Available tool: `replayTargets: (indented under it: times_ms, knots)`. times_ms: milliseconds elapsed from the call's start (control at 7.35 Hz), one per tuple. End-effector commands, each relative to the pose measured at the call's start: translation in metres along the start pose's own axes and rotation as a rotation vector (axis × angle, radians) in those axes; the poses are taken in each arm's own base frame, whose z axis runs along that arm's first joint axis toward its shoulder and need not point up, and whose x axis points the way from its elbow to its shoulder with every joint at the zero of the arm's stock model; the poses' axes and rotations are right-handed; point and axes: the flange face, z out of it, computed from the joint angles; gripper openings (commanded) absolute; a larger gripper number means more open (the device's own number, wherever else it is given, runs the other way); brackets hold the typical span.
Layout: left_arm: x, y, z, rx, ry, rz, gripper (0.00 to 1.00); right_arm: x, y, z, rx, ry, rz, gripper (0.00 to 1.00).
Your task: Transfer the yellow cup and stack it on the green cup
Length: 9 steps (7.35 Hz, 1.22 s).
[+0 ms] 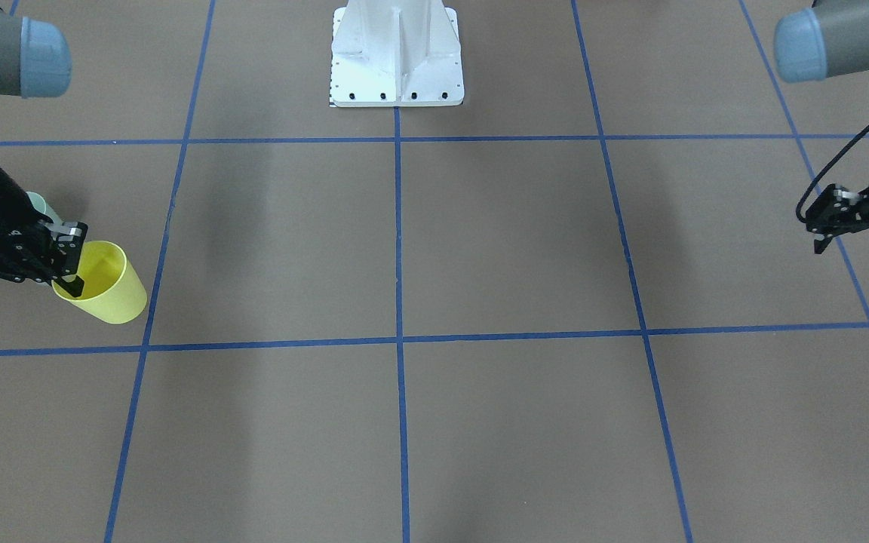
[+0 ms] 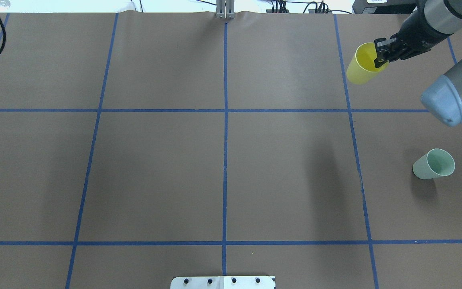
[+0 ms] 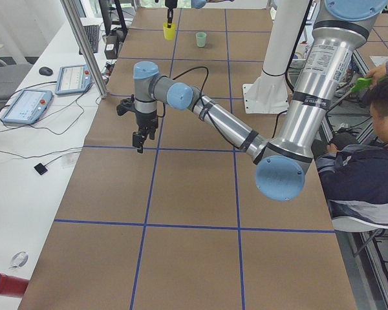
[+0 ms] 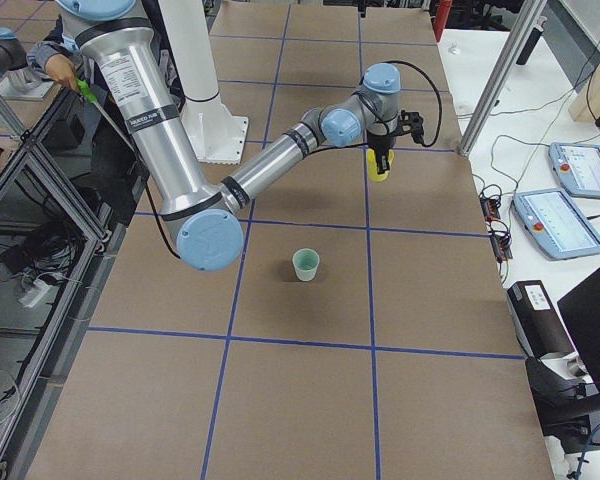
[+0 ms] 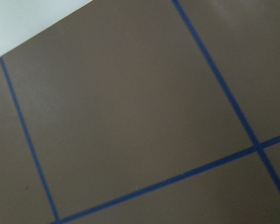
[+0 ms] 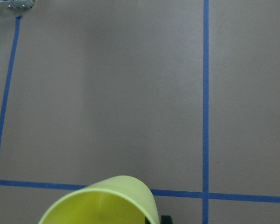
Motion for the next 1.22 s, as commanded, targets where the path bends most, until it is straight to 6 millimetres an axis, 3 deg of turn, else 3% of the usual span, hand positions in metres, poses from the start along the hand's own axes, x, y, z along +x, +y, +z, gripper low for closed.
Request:
replayTargets:
  times_ms: [0, 136, 272, 544, 680, 816, 1088]
  knots:
    - [-0.052, 0.027, -0.002, -0.105, 0.004, -0.002, 1.0, 0.065, 0.038, -0.01, -0.038, -0.016, -0.075, 0.0]
    - [-0.066, 0.034, 0.002, -0.14, 0.009, -0.039, 1.0, 0.098, 0.061, -0.007, -0.065, -0.01, -0.114, 0.0]
    - [-0.081, 0.056, 0.011, -0.155, 0.008, -0.064, 1.0, 0.131, 0.087, -0.003, -0.065, -0.009, -0.132, 0.0]
    - [-0.082, 0.064, 0.015, -0.163, 0.014, -0.071, 1.0, 0.188, 0.151, 0.011, -0.074, -0.043, -0.122, 0.0]
    - [-0.077, 0.064, 0.016, -0.162, 0.07, -0.076, 1.0, 0.208, 0.172, 0.018, -0.089, -0.036, -0.107, 0.0]
    - [-0.079, 0.074, 0.024, -0.177, 0.095, -0.088, 1.0, 0.218, 0.186, 0.022, -0.105, -0.028, -0.092, 0.0]
    - [-0.077, 0.075, 0.024, -0.177, 0.117, -0.091, 1.0, 0.218, 0.187, 0.023, -0.11, -0.027, -0.089, 0.0]
